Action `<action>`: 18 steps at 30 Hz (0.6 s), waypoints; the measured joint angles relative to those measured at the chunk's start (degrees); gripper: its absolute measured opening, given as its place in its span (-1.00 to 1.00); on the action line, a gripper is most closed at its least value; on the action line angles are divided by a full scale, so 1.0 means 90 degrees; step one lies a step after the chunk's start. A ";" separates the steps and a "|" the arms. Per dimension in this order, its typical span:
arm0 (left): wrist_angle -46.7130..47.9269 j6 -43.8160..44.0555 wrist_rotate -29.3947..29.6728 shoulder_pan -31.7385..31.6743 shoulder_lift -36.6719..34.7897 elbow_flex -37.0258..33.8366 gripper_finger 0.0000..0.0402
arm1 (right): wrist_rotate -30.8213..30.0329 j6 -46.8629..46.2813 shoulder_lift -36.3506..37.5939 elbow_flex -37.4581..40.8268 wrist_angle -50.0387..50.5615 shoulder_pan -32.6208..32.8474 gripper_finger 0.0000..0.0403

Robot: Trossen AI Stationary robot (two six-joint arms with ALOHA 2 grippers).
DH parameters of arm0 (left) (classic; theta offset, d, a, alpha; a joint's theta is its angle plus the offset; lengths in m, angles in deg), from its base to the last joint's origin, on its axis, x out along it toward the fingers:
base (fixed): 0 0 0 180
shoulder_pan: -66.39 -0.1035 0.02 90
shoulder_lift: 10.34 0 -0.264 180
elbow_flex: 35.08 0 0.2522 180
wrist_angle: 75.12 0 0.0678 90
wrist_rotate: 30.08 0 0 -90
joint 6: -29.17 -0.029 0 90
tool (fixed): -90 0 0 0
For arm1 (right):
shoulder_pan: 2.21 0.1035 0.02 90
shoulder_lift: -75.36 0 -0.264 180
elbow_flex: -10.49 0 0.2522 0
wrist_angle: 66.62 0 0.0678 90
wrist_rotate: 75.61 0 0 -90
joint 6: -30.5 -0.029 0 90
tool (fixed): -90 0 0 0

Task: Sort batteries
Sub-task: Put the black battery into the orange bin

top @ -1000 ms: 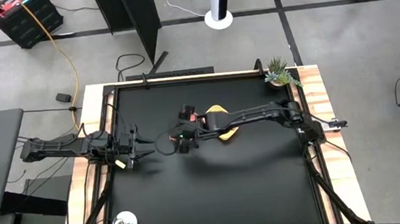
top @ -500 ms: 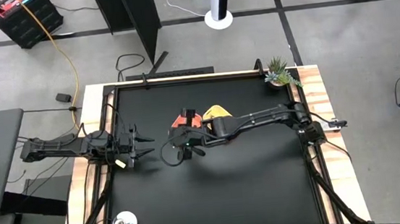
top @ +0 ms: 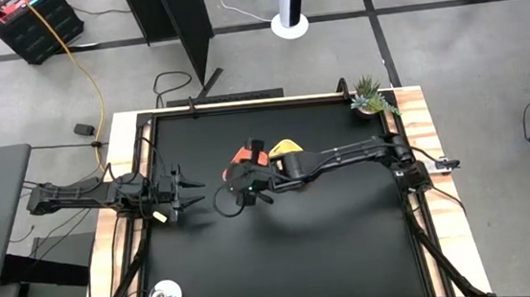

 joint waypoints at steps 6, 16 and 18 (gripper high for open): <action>-0.0002 -0.0005 0.0051 0.0000 0.0000 0.0006 -0.17 | 0.0002 0.0040 0.0364 0.0660 -0.0743 -0.0037 -0.99; 0.0137 0.0017 0.0106 0.0000 0.0000 0.0025 -0.17 | 0.0007 -0.1025 0.2769 0.4667 -0.2968 -0.0148 -1.00; 0.0149 0.0019 0.0136 -0.0002 0.0006 0.0027 -0.17 | 0.0009 -0.1468 0.3262 0.5377 -0.3016 -0.0170 -1.00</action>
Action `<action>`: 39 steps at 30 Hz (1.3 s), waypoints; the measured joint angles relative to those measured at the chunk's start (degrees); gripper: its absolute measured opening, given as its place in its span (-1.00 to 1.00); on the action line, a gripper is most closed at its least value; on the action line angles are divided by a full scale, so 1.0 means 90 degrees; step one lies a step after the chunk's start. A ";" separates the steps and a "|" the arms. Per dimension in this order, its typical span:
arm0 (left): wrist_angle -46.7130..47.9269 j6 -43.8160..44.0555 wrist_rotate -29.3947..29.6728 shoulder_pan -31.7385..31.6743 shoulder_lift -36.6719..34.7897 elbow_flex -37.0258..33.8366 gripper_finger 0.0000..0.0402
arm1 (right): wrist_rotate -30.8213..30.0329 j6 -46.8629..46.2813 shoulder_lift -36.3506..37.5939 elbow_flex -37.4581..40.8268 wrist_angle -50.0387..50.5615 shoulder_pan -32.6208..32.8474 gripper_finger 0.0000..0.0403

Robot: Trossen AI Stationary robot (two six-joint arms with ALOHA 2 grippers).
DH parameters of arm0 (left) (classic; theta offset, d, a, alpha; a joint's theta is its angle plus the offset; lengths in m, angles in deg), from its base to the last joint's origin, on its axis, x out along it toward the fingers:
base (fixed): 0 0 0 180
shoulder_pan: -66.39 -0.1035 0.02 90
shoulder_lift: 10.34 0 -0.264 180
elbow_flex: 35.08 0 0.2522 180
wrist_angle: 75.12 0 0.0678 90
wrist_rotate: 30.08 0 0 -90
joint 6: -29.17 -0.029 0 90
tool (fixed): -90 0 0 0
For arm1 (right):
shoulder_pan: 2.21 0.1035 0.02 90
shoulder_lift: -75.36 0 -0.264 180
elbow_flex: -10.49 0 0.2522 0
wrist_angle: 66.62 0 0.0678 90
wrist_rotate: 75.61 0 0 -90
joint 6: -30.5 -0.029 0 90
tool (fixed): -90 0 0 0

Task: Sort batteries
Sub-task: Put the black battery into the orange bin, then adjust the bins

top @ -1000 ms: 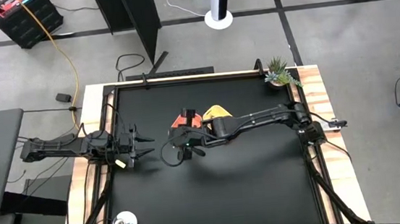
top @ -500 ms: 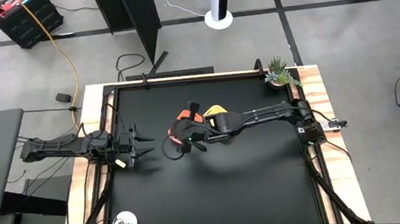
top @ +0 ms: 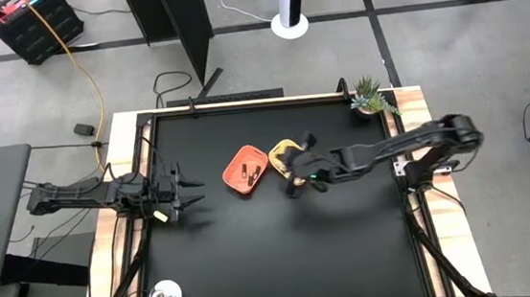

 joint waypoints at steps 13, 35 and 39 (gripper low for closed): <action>0.0179 0.0686 0.0770 -0.0489 0.0430 0.0015 -0.50 | -0.0426 -0.2455 0.1906 0.2842 0.0657 -0.0332 -1.00; -0.2655 0.1066 -0.0734 -0.2549 0.4292 -0.0024 -1.00 | -0.0235 -0.3067 0.1924 0.4213 -0.0725 -0.0675 -1.00; -0.3192 0.1139 -0.0765 -0.2727 0.5076 -0.0001 -1.00 | -0.0008 -0.2991 0.1924 0.4213 -0.0964 -0.0759 -1.00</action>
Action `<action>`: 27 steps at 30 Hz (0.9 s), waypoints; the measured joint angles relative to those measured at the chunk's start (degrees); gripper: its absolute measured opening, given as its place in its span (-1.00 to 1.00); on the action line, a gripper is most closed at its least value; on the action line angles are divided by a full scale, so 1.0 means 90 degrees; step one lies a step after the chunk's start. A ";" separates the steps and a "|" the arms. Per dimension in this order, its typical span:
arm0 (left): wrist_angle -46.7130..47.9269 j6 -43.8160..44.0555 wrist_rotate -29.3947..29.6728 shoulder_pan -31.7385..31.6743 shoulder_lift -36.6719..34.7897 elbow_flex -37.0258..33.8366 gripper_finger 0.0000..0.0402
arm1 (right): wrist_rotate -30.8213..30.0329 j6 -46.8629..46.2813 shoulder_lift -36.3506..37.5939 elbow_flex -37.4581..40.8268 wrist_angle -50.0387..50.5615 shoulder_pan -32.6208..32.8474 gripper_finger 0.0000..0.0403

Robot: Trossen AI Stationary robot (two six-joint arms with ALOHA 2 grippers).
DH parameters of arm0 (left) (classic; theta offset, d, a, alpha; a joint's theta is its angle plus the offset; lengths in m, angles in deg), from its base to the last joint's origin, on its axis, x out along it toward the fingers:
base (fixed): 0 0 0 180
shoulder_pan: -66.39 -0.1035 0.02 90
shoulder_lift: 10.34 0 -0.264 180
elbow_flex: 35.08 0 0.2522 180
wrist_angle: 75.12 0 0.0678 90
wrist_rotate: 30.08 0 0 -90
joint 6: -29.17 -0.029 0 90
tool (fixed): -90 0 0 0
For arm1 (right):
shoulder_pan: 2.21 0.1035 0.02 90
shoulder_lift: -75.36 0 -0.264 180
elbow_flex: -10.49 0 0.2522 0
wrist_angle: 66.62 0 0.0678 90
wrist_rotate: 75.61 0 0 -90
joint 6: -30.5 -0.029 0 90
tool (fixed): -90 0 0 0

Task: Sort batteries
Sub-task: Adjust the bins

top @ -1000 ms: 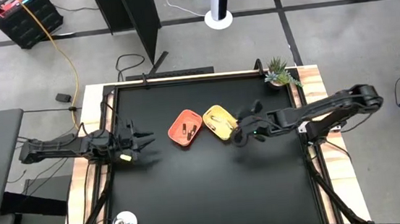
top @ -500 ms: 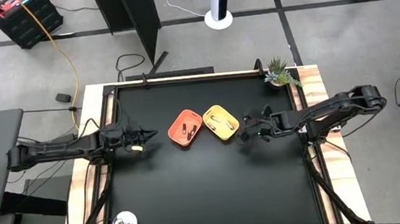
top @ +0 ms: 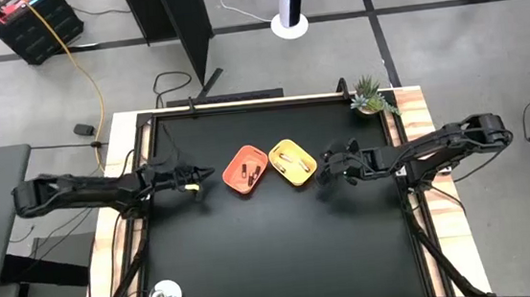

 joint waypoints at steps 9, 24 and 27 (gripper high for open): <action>-0.0634 -0.0015 -0.0299 -0.0083 0.1560 0.0558 -1.00 | 0.0036 -0.0003 -0.0332 0.0000 -0.0256 0.0008 -1.00; -0.1257 0.0081 -0.0864 0.0142 0.2631 0.0791 -1.00 | 0.0437 0.0000 -0.1321 -0.0099 -0.1159 0.0245 -1.00; -0.1303 0.0091 -0.0904 0.0239 0.2631 0.0799 -1.00 | 0.0446 0.0134 -0.1319 -0.0172 -0.1172 0.0381 -1.00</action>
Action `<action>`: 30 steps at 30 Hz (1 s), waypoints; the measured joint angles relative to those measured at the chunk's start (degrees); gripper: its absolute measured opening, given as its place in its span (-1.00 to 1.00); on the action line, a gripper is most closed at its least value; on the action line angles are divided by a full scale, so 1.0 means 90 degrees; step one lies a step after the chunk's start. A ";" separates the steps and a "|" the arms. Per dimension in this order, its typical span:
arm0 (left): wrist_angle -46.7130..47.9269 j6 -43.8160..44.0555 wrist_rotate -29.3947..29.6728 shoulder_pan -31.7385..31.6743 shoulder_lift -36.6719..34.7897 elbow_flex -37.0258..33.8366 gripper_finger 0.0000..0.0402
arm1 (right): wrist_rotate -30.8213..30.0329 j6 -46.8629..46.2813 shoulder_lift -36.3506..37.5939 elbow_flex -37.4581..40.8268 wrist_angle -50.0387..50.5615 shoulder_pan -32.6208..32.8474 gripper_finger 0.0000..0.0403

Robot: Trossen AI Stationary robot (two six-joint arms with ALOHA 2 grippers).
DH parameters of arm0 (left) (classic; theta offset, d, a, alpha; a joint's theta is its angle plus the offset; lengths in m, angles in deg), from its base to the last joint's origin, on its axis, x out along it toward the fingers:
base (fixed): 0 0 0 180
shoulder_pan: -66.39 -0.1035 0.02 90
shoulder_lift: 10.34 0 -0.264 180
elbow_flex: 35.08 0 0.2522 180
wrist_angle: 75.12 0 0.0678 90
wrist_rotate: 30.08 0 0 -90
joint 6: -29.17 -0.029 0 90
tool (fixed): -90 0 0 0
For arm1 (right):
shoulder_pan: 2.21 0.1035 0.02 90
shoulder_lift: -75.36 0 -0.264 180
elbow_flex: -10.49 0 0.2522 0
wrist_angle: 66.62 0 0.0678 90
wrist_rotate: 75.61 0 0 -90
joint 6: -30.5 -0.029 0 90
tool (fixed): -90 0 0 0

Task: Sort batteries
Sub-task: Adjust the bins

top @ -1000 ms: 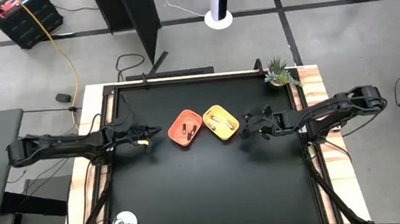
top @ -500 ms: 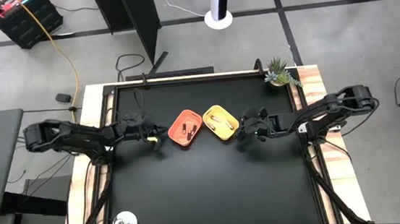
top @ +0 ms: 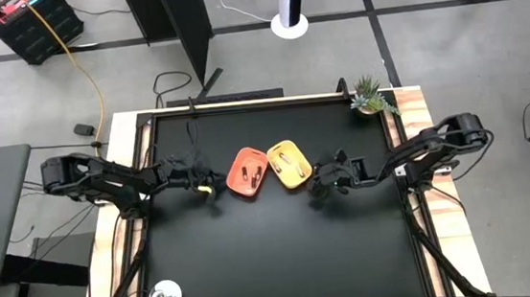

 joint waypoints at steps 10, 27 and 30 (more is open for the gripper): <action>-0.0213 0.0213 -0.0013 0.0248 0.0000 0.0004 -1.00 | 0.0098 0.0041 0.0000 -0.0066 -0.0054 0.0200 -1.00; -0.0248 0.0438 0.0108 0.0541 0.0000 0.0021 -1.00 | 0.0327 0.0228 0.0005 -0.0068 -0.0325 0.0275 -1.00; -0.0243 0.0466 0.0110 0.0606 -0.0002 0.0105 -1.00 | 0.0436 0.0299 0.0005 -0.0068 -0.0365 0.0272 -1.00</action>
